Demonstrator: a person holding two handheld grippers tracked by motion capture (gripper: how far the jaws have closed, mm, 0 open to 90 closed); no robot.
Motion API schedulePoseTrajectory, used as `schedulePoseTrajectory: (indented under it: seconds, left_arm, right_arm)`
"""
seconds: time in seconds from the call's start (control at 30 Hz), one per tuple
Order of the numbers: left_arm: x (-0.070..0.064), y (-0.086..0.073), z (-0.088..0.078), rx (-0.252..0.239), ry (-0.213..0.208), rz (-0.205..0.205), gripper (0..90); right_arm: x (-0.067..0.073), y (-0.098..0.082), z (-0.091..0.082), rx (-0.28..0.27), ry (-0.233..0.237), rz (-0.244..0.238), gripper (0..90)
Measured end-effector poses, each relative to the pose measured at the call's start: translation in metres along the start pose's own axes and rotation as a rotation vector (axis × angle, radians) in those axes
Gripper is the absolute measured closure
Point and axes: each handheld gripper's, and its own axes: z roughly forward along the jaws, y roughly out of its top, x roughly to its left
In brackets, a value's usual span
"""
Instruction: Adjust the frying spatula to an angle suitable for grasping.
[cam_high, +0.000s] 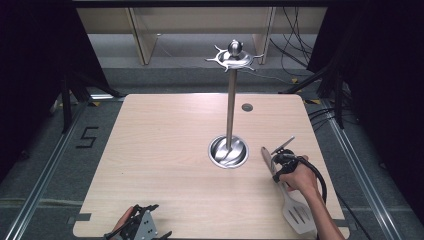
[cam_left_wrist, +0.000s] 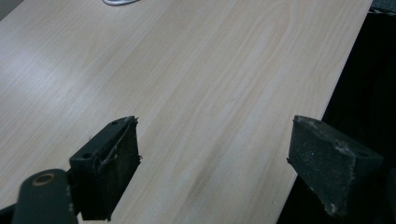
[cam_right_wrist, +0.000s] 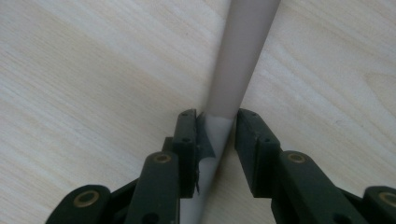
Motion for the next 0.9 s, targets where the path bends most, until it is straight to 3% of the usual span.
schedulePoseTrajectory:
  seconds: [0.07, 0.4, 0.6, 0.8, 0.9]
  left_arm:
    - [0.0, 0.0, 0.0, -0.004, 0.001, -0.004, 15.6]
    - [0.0, 0.0, 0.001, 0.003, 0.005, 0.002, 15.6]
    - [-0.001, 0.0, 0.0, 0.001, -0.002, 0.003, 15.6]
    - [-0.001, 0.0, 0.0, -0.001, 0.008, 0.003, 15.6]
    - [0.0, 0.0, 0.0, -0.002, -0.004, 0.0, 15.6]
  right_arm:
    - [0.0, 0.003, 0.0, 0.022, -0.004, -0.005, 71.5]
    - [-0.007, 0.005, 0.0, 0.024, 0.049, 0.001, 75.4]
    - [-0.004, 0.011, 0.001, 0.043, 0.013, 0.003, 75.2]
    - [-0.002, 0.012, 0.002, 0.032, 0.005, -0.02, 75.7]
    - [-0.005, 0.01, 0.001, 0.006, 0.041, -0.009, 76.4]
